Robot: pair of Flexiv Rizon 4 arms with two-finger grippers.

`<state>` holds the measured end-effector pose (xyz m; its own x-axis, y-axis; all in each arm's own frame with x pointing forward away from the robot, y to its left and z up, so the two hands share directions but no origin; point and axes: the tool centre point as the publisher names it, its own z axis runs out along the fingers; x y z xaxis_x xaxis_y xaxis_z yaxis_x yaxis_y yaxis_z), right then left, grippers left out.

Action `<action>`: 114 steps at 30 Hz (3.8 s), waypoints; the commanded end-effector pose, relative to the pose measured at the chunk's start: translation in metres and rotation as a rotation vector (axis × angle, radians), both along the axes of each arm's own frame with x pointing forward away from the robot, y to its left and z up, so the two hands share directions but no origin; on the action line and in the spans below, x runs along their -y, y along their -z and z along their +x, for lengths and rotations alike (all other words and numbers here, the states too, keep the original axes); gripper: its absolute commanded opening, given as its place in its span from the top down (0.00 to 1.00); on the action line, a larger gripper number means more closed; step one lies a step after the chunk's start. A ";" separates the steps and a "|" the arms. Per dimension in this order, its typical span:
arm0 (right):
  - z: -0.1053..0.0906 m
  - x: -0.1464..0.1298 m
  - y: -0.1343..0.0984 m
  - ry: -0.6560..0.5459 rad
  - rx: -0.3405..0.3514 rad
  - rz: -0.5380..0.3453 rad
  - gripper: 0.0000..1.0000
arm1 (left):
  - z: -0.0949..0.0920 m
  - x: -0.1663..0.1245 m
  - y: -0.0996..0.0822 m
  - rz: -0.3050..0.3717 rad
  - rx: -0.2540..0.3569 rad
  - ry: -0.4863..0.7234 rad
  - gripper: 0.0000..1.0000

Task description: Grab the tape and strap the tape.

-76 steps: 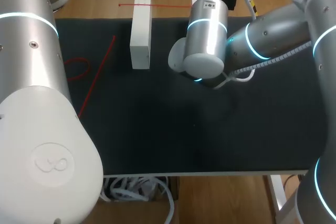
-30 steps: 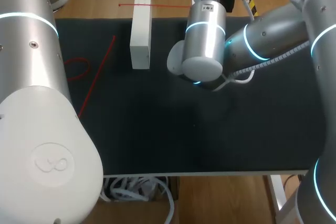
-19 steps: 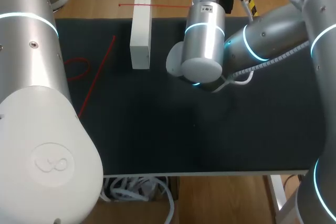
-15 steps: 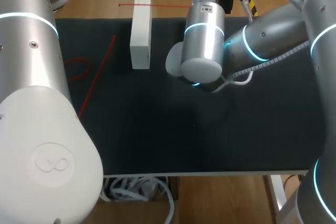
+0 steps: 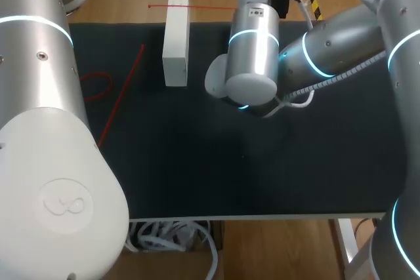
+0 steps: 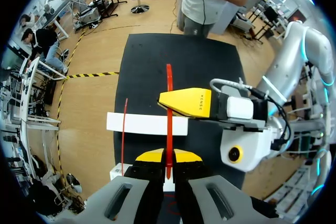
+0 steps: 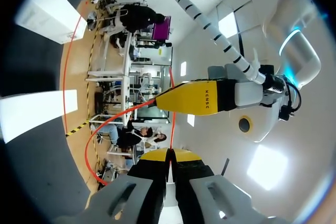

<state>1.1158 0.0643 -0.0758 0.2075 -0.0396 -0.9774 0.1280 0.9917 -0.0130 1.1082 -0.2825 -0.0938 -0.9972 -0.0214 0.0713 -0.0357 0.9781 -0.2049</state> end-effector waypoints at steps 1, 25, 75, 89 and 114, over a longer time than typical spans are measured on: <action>-0.002 -0.001 -0.005 -0.006 -0.012 0.000 1.00 | 0.003 0.002 -0.003 0.010 -0.008 0.002 1.00; -0.003 -0.010 -0.002 -0.031 -0.019 0.004 1.00 | 0.003 0.002 -0.003 0.010 -0.008 0.002 1.00; -0.008 -0.008 -0.013 -0.100 -0.051 0.129 0.00 | 0.003 0.002 -0.003 0.010 -0.008 0.002 1.00; -0.034 0.029 -0.029 -0.326 -0.089 0.338 0.00 | 0.003 0.002 -0.003 0.010 -0.008 0.002 1.00; -0.010 0.150 -0.054 -0.753 -0.353 0.625 0.00 | 0.003 0.002 -0.003 0.010 -0.008 0.002 1.00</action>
